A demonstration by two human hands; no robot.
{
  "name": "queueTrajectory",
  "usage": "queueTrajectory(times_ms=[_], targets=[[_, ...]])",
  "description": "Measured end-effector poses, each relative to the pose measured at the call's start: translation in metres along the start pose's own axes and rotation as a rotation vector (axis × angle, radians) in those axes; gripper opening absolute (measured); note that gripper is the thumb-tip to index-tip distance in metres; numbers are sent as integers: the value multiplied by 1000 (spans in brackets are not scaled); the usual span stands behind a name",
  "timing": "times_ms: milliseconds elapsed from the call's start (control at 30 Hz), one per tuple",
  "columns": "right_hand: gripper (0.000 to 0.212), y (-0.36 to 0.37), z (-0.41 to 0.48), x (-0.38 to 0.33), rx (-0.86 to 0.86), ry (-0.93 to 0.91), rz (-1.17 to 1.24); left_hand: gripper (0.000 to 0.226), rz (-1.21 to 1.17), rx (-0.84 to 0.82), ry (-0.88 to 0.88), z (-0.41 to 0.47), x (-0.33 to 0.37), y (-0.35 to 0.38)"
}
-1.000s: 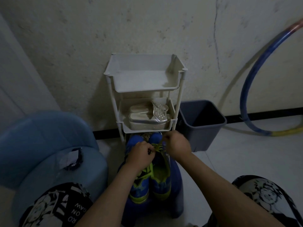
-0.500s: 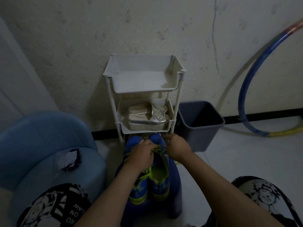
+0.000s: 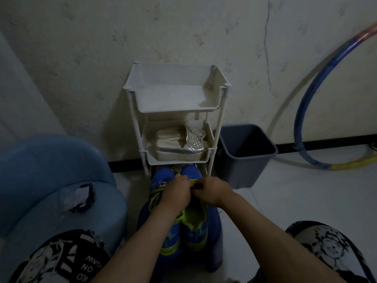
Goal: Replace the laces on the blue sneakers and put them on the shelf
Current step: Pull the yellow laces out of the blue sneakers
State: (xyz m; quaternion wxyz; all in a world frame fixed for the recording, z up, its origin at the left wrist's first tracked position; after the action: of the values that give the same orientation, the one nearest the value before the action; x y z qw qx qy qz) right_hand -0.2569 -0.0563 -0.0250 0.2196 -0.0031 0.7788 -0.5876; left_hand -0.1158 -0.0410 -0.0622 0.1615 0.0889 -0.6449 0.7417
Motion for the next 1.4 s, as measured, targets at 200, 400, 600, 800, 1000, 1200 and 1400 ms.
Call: queueTrajectory(times_ms=[200, 400, 600, 800, 1000, 1200, 1400], targets=[[38, -2, 2, 1, -8, 67, 60, 17, -359, 135, -274, -1, 3, -7], [45, -1, 3, 1, -27, 89, 87, 14, -434, 158, -470, 2, -8, -22], [42, 3, 3, -2, -1, 28, 85, 29, -77, -32, -52, 2, -5, -18], [39, 7, 5, 0, 7, 20, 82, 31, -164, 82, -137, 1, -2, -18], [46, 7, 6, 3, 10, 34, 80, 25, -718, 315, -639, 5, -15, -32], [26, 13, 7, -1, 84, 2, 28, 17, -658, 238, -484, 6, -2, -37], [27, 17, 6, -2, 189, -7, 17, 62, -218, 242, -124, 3, -4, -38]])
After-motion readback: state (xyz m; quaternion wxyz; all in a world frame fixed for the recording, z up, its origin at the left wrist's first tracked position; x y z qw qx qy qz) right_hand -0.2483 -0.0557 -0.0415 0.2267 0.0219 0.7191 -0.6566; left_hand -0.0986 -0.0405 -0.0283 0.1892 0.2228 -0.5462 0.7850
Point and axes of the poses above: each hand's wrist, its own z-axis towards the middle knuckle, its own y-axis out of the palm, x = y × z, the point moved 1 cm from there along z, towards the middle knuckle, and after that the axes turned 6 degrees about x, right-handed, at the moved point
